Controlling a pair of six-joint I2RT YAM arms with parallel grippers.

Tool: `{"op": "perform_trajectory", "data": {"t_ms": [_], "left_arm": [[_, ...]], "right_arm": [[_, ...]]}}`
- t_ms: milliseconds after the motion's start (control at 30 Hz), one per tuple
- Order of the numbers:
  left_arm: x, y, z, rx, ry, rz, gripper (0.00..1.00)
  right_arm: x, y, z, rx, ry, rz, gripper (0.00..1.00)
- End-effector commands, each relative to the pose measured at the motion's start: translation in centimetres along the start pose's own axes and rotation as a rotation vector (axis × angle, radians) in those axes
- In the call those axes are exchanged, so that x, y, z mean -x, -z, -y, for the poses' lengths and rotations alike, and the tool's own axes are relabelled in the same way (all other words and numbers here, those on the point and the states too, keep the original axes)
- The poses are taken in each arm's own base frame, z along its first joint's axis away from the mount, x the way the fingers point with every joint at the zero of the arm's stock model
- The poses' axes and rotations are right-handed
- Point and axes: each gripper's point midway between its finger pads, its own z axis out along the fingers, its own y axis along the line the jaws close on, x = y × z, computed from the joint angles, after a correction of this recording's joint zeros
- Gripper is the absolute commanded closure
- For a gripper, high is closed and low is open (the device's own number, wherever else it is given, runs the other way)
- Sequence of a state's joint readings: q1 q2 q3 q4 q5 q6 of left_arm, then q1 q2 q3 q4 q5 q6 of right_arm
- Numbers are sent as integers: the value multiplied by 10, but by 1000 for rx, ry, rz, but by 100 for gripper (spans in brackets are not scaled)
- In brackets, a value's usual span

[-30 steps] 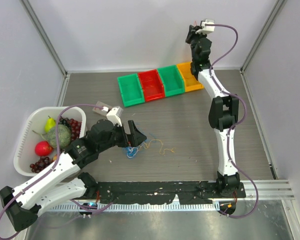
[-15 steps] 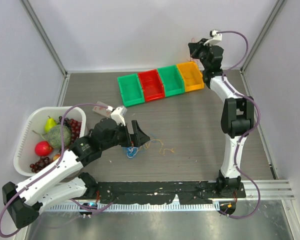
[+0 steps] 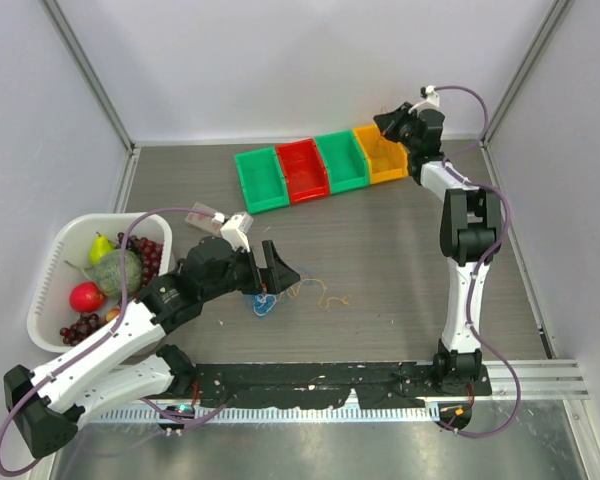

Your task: Untangle the cables

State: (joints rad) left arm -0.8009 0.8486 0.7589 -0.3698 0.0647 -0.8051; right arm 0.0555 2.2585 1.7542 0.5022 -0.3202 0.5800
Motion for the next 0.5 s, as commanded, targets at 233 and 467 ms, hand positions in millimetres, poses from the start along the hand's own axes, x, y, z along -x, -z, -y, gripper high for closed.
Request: {"op": "perform_trajectory", "data": {"t_ms": [233,467], "left_arm": [[5,-5,8,-38,0,16,0],[5,-6,7,-35,11,17,0]], "right_arm": [[-56,-31,48,-98,94,-121,99],[-65,-33,43,-288,204,-248,69]]}}
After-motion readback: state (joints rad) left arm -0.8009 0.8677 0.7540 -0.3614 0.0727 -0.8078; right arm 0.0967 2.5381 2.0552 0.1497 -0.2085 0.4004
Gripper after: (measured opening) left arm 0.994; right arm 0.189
